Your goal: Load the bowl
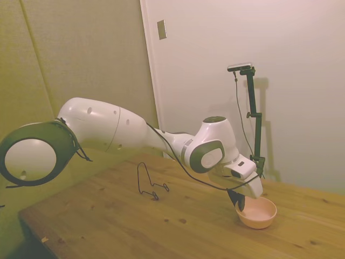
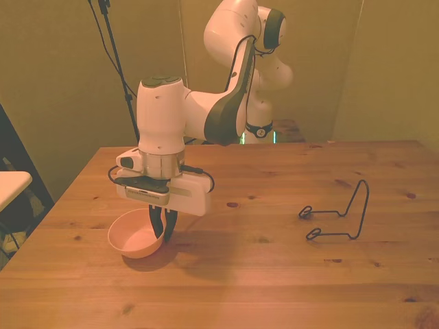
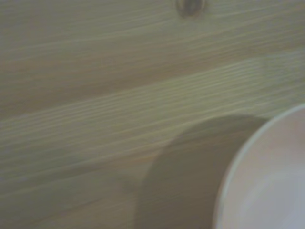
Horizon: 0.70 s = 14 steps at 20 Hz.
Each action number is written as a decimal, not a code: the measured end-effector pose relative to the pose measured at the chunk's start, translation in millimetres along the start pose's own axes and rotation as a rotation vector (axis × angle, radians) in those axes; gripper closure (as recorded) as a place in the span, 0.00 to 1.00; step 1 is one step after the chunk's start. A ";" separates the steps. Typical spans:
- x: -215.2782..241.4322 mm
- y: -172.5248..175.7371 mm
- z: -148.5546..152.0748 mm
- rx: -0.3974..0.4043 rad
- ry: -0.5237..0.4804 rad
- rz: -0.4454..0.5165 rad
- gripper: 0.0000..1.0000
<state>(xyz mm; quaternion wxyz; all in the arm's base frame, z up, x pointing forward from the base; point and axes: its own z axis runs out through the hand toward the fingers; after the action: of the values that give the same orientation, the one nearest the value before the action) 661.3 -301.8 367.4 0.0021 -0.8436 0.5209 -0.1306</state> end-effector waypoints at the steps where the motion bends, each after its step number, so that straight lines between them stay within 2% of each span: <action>1: 2.4 1.3 -2.7 0.005 -0.013 0.006 1.00; 5: 10.3 5.2 -19.2 0.024 -0.096 0.019 1.00; 8: 3.5 -2.7 -38.6 0.072 -0.159 0.014 1.00; 14: -50.3 -30.9 -116.8 0.206 -0.265 -0.036 1.00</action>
<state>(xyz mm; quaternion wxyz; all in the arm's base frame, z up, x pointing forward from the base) 641.2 -227.9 473.6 0.1546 -0.8578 0.4850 -0.0710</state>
